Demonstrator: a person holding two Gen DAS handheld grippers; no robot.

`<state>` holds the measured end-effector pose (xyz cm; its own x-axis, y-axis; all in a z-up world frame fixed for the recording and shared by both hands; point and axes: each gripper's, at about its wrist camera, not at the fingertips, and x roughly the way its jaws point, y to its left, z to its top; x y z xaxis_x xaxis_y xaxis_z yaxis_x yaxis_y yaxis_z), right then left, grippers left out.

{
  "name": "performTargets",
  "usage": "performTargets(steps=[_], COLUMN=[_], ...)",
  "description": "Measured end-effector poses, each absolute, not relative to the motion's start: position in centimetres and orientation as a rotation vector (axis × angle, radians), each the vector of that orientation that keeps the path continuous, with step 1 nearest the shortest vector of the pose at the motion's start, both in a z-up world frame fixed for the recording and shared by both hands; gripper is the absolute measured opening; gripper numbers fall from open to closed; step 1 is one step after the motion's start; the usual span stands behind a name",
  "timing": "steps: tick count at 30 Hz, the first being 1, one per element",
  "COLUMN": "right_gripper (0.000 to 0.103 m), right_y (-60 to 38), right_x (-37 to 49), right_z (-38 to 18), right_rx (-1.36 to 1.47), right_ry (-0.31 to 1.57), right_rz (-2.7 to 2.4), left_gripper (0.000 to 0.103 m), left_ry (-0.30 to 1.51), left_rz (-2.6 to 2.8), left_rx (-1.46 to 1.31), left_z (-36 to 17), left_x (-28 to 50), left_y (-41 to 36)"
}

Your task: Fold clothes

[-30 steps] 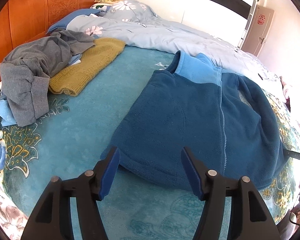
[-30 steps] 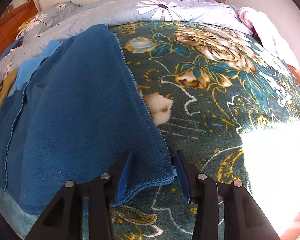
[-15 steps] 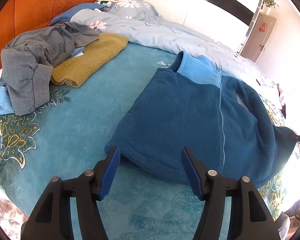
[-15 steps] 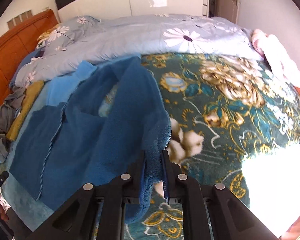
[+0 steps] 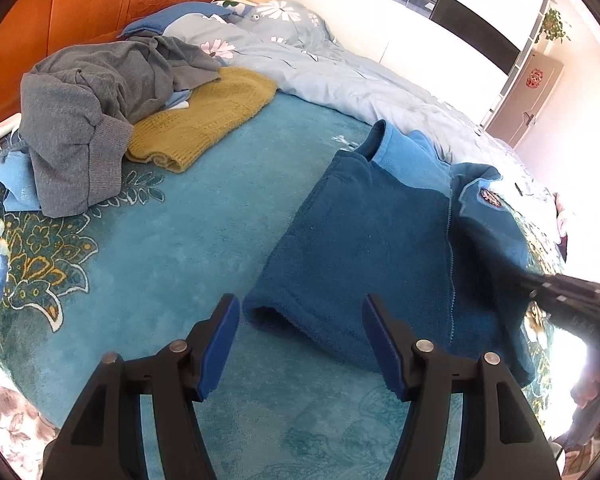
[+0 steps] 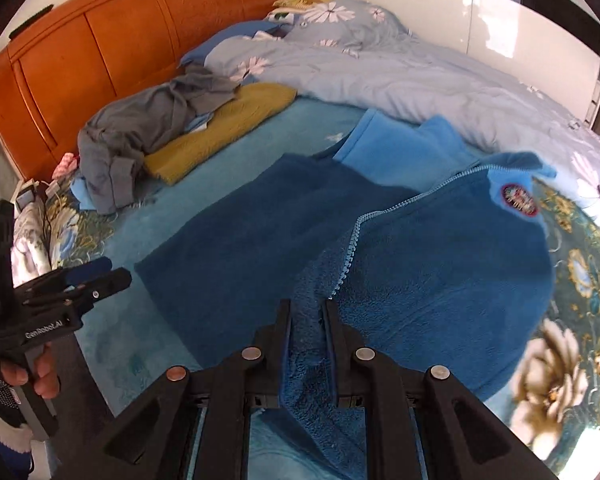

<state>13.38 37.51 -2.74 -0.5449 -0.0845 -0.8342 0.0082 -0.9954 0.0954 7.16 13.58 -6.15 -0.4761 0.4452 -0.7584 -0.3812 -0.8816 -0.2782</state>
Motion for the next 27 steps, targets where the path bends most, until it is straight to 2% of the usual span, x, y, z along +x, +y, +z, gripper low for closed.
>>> performTargets(steps=[4, 10, 12, 15, 20, 27], right_gripper=[0.015, 0.021, 0.03, 0.039, 0.047, 0.047], right_y=[35.9, 36.7, 37.2, 38.2, 43.0, 49.3], right_x=[12.6, 13.6, 14.2, 15.8, 19.3, 23.8], right_z=[-6.9, -7.7, -6.6, -4.4, -3.2, -7.9], right_rx=[1.566, 1.594, 1.555, 1.468, 1.444, 1.624], right_ry=[-0.168, -0.241, -0.274, -0.276, -0.338, -0.737], right_rz=[-2.653, -2.651, -2.665, -2.71, -2.888, -2.883], left_gripper=[0.065, 0.065, 0.065, 0.065, 0.066, 0.066], left_ry=[-0.086, -0.078, -0.075, -0.055, -0.001, 0.163], left_rz=[2.343, 2.313, 2.29, 2.252, 2.166, 2.054], left_rx=[-1.247, -1.251, -1.247, -1.225, -1.195, -1.235], left_z=[-6.4, -6.3, -6.1, -5.6, -5.2, -7.0], left_x=[7.0, 7.1, 7.3, 7.7, 8.6, 10.0], left_y=[13.3, 14.4, 15.3, 17.2, 21.4, 27.8])
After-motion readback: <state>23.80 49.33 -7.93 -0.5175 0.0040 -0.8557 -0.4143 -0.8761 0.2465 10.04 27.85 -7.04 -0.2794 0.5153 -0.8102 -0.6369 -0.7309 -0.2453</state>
